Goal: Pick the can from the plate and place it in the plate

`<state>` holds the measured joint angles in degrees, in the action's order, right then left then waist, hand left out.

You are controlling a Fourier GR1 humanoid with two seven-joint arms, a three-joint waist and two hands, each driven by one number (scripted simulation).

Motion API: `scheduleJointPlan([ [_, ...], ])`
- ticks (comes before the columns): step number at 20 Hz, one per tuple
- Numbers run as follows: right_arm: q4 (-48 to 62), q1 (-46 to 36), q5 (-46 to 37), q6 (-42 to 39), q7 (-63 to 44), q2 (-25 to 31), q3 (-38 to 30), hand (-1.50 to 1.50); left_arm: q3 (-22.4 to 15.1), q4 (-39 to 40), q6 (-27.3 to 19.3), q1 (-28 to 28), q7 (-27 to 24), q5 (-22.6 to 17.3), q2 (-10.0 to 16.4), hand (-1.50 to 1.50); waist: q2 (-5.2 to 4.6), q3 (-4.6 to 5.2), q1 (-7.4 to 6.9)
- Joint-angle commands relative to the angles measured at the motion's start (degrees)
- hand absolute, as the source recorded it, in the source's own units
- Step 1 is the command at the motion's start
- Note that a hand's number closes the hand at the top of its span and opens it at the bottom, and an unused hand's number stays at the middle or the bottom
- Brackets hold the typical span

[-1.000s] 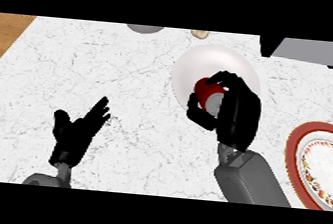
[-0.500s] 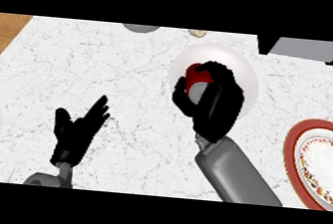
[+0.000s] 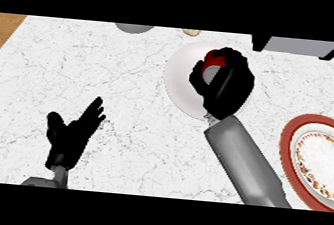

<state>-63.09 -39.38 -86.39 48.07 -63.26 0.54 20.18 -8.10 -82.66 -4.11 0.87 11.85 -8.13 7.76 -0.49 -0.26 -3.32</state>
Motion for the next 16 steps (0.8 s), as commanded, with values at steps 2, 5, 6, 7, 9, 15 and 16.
scheduleJointPlan([
  [2, 10.7, -4.4, 0.8, 11.4, -6.1, -0.5, -6.2, 1.50, -0.6, -0.8, -0.5, -0.9, 1.7, 0.0, -0.9, 0.00, -0.30, 0.18, 0.35],
  [5, 15.2, -4.1, 3.1, 17.3, -2.1, -0.5, -7.5, 1.50, 0.6, 2.6, 1.0, -1.9, -1.9, 0.0, 0.0, 0.00, -0.30, 0.23, 0.86],
  [6, 16.6, -3.6, 3.3, 17.9, -0.3, -0.5, -10.0, 1.50, 0.1, -0.6, -0.3, -1.7, 0.8, 0.3, -0.2, 0.00, -0.09, 0.20, 1.37],
  [7, 20.1, -6.4, 5.2, 19.7, 2.2, -0.2, -12.1, 1.50, 0.1, -0.1, 0.2, -2.0, 0.2, 0.6, 0.3, 0.00, -0.35, 0.18, 0.89],
  [9, 23.6, -8.6, 6.5, 20.8, 3.6, -0.5, -13.0, 1.50, 0.7, 3.2, 1.0, -2.6, -4.0, 0.8, -0.2, 0.00, -0.26, 0.23, 1.28],
  [15, 31.1, -10.2, 25.6, 5.3, 11.5, 0.4, -17.4, -1.50, 0.0, 0.7, 0.9, -1.7, -0.7, 0.3, -0.4, 0.00, -1.13, 0.08, -0.52],
  [16, 31.0, -9.8, 29.1, 4.8, 16.1, 1.3, -17.4, -1.50, 0.0, 0.3, -1.4, 0.9, 1.6, 1.0, -1.6, 0.00, -1.06, 0.03, 0.02],
])
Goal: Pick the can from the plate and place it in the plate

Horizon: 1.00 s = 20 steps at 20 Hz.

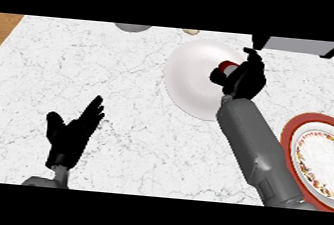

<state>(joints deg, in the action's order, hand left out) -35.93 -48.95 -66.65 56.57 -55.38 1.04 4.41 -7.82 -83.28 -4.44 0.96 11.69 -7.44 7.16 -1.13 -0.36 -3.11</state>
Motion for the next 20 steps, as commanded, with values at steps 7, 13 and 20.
scheduleJointPlan([
  [7, 0.9, 0.2, 23.7, 2.7, 29.9, 0.3, -5.2, -1.50, 0.0, 1.6, -0.2, 1.0, 1.5, 0.4, -0.5, 0.00, -0.42, 0.08, -0.14],
  [13, -7.5, 4.0, 36.1, 6.2, 44.0, 2.0, -10.1, -1.50, 1.1, 2.3, 1.5, -0.1, 0.6, -0.7, 0.5, 0.00, -0.07, 0.09, 0.97],
  [20, -19.5, 16.3, 54.0, -3.2, 58.8, -1.0, -8.6, -1.50, 0.9, 4.2, -0.5, -1.5, -0.1, 0.8, -1.3, 0.00, 0.94, 0.25, 2.85],
])
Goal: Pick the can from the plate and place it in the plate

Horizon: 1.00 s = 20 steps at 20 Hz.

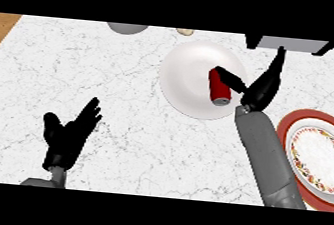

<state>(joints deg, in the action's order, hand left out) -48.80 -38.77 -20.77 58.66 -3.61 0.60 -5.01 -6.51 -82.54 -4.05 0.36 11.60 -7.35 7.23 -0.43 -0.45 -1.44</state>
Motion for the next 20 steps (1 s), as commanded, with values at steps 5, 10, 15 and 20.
scheduleJointPlan([
  [5, -13.8, 17.4, 13.3, -11.8, 11.9, -0.6, 7.1, -1.50, 0.9, -1.7, -0.2, -1.2, 3.9, -0.5, 0.4, 0.00, 0.60, 0.41, 1.47],
  [10, -20.9, 25.7, 12.9, -14.7, 11.4, -0.6, 13.2, -1.50, 1.2, -1.6, 0.9, -4.1, 0.6, -0.6, -0.3, 0.00, 0.58, 0.45, 1.47],
  [15, -33.8, 36.4, 2.8, -14.2, 1.6, 1.4, 19.6, -1.50, 2.5, 0.4, 1.1, -1.0, 2.4, -0.4, 0.1, 0.00, 0.60, 0.50, 1.99],
  [20, -36.4, 41.3, 2.0, -14.8, 2.7, 1.8, 19.8, -1.50, 0.7, -0.7, -0.4, -1.9, 1.9, 2.7, -2.4, 0.00, 0.48, 0.46, 1.59],
])
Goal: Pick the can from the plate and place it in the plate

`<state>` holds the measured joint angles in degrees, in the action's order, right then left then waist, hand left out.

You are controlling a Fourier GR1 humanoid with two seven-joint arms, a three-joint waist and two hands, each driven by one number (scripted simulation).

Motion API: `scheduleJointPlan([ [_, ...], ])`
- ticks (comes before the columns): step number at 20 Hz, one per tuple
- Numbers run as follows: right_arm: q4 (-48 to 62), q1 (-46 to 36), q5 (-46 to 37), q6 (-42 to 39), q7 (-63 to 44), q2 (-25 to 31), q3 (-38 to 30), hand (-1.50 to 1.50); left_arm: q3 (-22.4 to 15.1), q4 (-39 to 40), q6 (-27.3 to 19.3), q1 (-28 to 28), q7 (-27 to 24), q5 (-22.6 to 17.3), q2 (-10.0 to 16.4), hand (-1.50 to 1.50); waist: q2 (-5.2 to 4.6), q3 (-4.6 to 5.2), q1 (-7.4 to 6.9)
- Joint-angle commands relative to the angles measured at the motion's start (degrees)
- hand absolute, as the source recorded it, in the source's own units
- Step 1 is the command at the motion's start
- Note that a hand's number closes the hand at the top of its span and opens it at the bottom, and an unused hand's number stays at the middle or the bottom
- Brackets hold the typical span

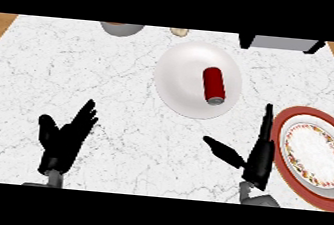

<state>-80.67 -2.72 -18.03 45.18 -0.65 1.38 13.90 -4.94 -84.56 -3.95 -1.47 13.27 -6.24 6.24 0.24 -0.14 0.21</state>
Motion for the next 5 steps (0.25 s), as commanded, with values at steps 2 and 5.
scheduleJointPlan([
  [2, -4.7, 7.9, -3.6, 1.8, -1.0, -1.3, 4.8, -1.50, 1.8, 1.4, 2.4, 0.7, 0.9, -0.6, 1.5, 0.00, -0.19, 0.14, -0.07],
  [5, -8.8, 11.1, -5.7, 1.3, -2.3, -1.1, 5.8, -1.50, 0.0, 4.8, 0.8, 0.0, -3.1, 1.7, -2.1, 0.00, -0.19, 0.16, 0.04],
])
